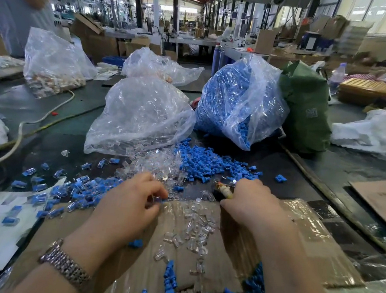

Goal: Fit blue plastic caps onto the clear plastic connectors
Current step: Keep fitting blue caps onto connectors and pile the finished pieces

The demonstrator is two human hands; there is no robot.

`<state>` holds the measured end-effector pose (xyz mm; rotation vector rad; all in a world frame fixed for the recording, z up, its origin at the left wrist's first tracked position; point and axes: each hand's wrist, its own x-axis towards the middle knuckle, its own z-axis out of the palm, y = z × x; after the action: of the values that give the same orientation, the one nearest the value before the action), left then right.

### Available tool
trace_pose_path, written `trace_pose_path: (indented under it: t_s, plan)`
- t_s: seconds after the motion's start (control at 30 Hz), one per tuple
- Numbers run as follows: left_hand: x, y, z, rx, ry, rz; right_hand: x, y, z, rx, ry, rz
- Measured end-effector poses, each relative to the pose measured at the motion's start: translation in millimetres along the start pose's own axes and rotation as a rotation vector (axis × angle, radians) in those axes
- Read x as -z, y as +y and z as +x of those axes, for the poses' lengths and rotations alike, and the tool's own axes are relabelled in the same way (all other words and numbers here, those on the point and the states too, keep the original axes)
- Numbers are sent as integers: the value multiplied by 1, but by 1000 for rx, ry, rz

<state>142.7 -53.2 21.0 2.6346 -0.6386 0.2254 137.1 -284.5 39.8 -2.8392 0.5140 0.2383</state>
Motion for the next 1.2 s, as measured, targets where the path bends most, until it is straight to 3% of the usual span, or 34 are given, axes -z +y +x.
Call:
trace_pose_path:
  t_s: [0.17,0.27,0.4,0.53,0.93,1.2]
  plan:
    - [3,-6,-2,66,-100,171,-1,-4,2,20,91,-41]
    - [7,-10,-3,140,-107,287,-5,-24,5,303,218,41]
    - [3,-5,1,99,15,259,-17,-55,9,534,200,21]
    - [-11,2,12,27,33,259,-28,-66,17,551,179,-86]
    - [-30,-4,20,-29,68,217,-26,-62,15,523,142,-24]
    - [-30,2,20,-89,53,169,-20,-51,11,498,187,210]
